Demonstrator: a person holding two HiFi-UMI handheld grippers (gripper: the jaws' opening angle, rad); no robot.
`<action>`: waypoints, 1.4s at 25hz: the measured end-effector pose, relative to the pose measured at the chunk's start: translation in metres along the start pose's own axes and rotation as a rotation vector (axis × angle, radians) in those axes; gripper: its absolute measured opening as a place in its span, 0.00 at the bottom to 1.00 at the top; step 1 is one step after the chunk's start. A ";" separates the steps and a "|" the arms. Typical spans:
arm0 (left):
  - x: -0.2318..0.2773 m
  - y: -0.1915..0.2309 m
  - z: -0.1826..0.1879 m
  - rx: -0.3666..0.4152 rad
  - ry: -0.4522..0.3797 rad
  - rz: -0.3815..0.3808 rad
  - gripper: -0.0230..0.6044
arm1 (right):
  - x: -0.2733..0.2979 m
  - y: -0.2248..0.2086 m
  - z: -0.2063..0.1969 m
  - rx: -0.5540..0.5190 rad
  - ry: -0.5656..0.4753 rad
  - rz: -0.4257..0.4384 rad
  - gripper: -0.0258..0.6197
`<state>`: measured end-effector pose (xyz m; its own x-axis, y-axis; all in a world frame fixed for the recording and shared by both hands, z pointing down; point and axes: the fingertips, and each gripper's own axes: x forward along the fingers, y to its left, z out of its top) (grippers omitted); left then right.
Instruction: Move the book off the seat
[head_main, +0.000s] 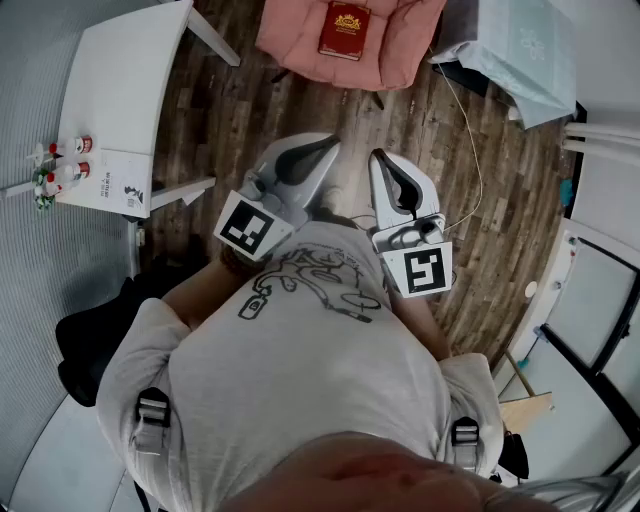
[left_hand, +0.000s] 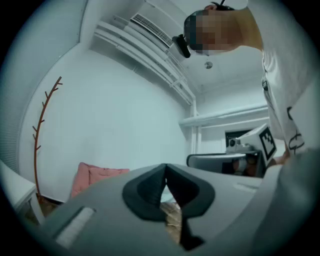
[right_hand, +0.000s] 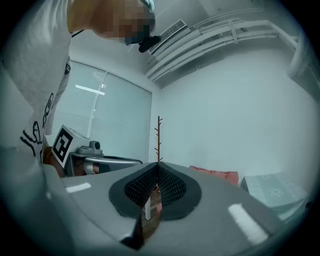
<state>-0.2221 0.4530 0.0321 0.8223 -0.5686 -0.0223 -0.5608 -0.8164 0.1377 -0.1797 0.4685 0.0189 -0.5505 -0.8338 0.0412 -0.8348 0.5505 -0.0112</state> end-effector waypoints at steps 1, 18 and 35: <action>0.000 -0.001 0.000 -0.001 -0.004 0.002 0.04 | -0.001 0.001 0.000 -0.001 -0.002 0.003 0.05; 0.028 -0.041 -0.010 -0.001 -0.011 0.034 0.04 | -0.043 -0.024 -0.003 -0.010 -0.017 0.028 0.05; 0.040 -0.054 -0.013 -0.005 -0.019 0.066 0.04 | -0.053 -0.034 -0.001 -0.004 -0.042 0.071 0.05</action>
<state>-0.1576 0.4758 0.0365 0.7813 -0.6233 -0.0321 -0.6135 -0.7764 0.1446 -0.1223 0.4941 0.0178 -0.6087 -0.7934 -0.0014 -0.7934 0.6087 -0.0091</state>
